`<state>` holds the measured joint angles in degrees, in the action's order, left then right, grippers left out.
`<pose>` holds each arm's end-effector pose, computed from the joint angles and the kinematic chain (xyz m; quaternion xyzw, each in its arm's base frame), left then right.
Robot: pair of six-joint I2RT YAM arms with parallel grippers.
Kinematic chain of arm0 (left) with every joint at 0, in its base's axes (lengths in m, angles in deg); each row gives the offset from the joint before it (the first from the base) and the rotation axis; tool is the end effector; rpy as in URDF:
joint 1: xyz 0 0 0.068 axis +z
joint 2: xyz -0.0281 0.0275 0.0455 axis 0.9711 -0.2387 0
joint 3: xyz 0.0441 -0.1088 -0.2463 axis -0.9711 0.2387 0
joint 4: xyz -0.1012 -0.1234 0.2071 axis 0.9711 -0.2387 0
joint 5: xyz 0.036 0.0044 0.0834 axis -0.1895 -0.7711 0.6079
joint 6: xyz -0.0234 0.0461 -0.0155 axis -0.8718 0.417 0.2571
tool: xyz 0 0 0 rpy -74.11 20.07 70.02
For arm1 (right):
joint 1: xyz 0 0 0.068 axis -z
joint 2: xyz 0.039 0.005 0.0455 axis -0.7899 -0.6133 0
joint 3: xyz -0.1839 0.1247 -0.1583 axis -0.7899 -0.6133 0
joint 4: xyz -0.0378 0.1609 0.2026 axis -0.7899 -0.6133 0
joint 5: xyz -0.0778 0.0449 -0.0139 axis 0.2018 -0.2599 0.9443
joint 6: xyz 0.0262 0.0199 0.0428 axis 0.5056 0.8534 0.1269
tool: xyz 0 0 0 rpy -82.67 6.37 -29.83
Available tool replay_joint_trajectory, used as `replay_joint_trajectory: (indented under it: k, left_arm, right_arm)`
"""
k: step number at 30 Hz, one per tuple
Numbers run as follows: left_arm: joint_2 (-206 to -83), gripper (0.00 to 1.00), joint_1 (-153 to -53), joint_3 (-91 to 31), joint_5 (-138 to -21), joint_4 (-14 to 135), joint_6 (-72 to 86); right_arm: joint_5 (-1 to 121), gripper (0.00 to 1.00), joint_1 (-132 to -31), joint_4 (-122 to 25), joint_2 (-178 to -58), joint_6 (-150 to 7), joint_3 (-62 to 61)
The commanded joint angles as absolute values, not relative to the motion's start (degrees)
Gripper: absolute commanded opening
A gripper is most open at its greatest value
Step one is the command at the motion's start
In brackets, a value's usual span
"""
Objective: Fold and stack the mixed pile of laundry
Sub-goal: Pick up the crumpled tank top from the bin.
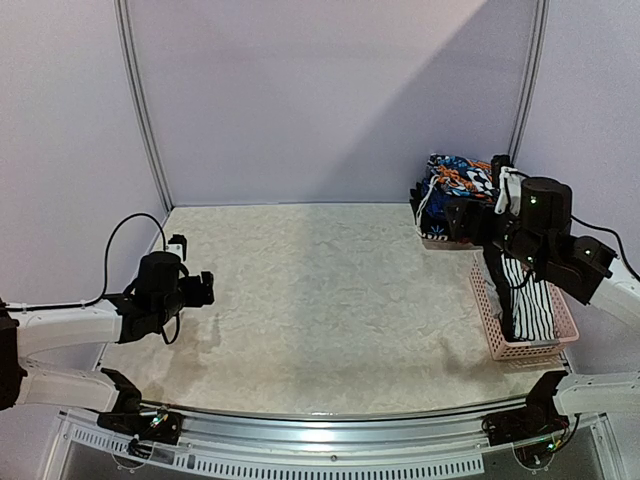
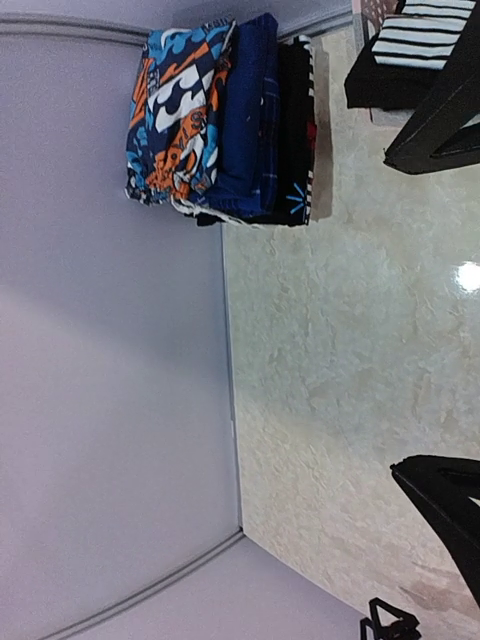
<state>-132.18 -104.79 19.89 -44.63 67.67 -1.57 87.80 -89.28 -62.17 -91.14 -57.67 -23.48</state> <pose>0.1968 -0.0892 0.1779 -0.0453 0.8567 -0.0112 0.5136 0.1797 0.1203 0.3505 -0.0047 0.7932 0.1632 0.5867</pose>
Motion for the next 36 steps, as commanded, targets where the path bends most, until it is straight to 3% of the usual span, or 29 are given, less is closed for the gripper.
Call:
replay_joint_trajectory:
  k: [1,7,12,25,31,36]
  left_arm:
    - [-132.87,0.92,-105.36,19.31,-43.25,67.9,-0.92]
    - [-133.29,0.92,-105.37,19.27,-43.07,68.14,-0.99]
    - [-133.79,0.92,-105.37,19.14,-43.12,68.16,-0.91]
    - [-135.2,0.91,-105.37,18.47,-43.16,67.92,-0.81]
    - [-135.72,0.91,-105.37,18.17,-43.33,67.72,-0.94]
    - [-136.38,0.91,-105.37,17.75,-43.59,67.41,-0.82]
  right_arm:
    - [96.44,0.99,-89.42,-65.44,-89.7,-56.16,-23.51]
    - [103.16,0.99,-88.8,-72.59,-92.69,-54.0,-20.32]
    - [102.96,0.97,-80.83,-79.96,-95.87,-47.67,-18.07]
    - [75.86,0.81,-47.26,-74.22,-95.05,-36.1,-32.39]
    - [58.59,0.59,-36.95,-62.52,-98.37,-33.62,-40.66]
    - [52.71,0.41,-34.99,-56.17,-103.99,-32.22,-41.89]
